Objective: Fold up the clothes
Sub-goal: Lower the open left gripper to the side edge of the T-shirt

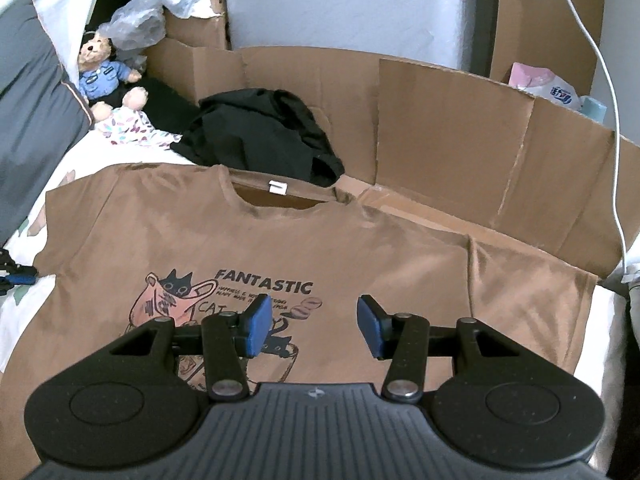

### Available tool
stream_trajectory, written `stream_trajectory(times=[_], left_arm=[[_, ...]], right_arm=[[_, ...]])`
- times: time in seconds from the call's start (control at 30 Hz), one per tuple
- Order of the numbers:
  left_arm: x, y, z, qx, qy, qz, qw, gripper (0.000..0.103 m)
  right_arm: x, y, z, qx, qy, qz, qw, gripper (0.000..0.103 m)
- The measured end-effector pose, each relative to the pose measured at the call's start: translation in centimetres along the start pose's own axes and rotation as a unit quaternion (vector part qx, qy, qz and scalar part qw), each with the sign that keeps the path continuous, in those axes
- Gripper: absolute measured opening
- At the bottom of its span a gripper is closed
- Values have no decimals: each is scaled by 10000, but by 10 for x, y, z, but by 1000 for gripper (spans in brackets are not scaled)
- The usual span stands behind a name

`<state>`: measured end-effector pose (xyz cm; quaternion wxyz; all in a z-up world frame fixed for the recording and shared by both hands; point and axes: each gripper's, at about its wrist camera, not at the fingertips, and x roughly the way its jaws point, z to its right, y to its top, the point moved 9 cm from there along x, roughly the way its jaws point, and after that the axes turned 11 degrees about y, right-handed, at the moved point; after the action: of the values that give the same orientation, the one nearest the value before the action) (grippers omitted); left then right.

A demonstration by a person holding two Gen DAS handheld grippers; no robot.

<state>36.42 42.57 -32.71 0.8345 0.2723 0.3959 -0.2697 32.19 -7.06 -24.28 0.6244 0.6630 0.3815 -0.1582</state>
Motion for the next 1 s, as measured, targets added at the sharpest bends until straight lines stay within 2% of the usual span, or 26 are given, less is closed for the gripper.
stream_trajectory(times=[0.13, 0.43, 0.53, 0.7, 0.9, 1.0], left_arm=[[6, -7, 2, 234, -71, -12, 9997, 44], [-4, -1, -12, -329, -358, -65, 9988, 42], [-5, 1, -14, -360, -319, 27, 9988, 41], [-1, -2, -20, -507, -234, 150, 9983, 32], [4, -3, -16, -438, -179, 385, 9981, 32], [9, -1, -19, -716, -291, 400, 9962, 31]], right_arm=[[2, -5, -10, 33, 99, 22, 9999, 52], [18, -18, -31, -20, 302, -213, 9993, 52], [20, -18, -35, -82, 352, -238, 9991, 52], [24, -16, -41, -201, 468, -191, 9985, 52], [41, -31, -47, -79, 589, -255, 9979, 52], [49, -37, -55, -192, 635, -354, 9972, 52]])
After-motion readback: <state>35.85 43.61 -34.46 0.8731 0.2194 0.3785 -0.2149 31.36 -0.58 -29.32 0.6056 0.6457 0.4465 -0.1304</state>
